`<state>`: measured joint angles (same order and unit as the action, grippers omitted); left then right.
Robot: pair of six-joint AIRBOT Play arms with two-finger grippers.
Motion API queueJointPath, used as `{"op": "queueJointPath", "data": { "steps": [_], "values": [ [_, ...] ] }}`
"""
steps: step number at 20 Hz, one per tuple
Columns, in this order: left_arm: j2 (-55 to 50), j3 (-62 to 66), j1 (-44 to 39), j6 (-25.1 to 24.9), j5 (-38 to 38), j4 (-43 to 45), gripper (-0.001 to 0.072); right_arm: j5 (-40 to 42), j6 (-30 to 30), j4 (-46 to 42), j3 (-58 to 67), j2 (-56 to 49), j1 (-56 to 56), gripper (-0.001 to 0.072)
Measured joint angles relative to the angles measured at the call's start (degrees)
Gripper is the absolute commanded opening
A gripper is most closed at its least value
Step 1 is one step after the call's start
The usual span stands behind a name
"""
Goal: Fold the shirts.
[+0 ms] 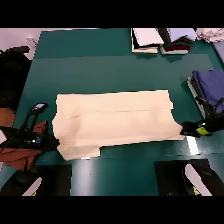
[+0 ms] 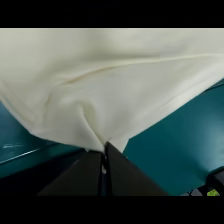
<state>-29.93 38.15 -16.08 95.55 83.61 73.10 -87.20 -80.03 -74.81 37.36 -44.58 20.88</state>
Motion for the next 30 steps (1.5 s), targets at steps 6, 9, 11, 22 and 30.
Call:
{"op": "queueJointPath", "data": {
  "steps": [6, 9, 11, 22, 30],
  "values": [
    [-11.58, 7.13, 0.2, -2.29, -9.68, 4.59, 0.0022, 2.19, -0.83, -0.94, 12.87, -9.55, -4.7, 0.0019],
    [-21.44, 11.5, 0.22, -2.84, -15.78, 9.18, 0.0023, 4.87, -2.19, -1.11, 20.83, -18.95, -7.98, 0.0019],
    [-27.41, 14.4, 0.24, -2.8, -19.54, 11.43, 0.0023, 5.81, -2.8, -1.22, 26.08, -25.03, -9.73, 0.002],
    [-38.29, 25.2, 0.28, 1.9, -29.4, 13.44, 0.0151, 7.13, 2.69, 9.73, 42.66, -42.93, -7.52, 0.0543],
    [-40.02, 26.53, -4.94, 1.38, -31.98, 2.56, 0.0022, 7.91, 10.88, 17.64, 28.81, -45.57, 5.79, 0.0551]
  ]
}}
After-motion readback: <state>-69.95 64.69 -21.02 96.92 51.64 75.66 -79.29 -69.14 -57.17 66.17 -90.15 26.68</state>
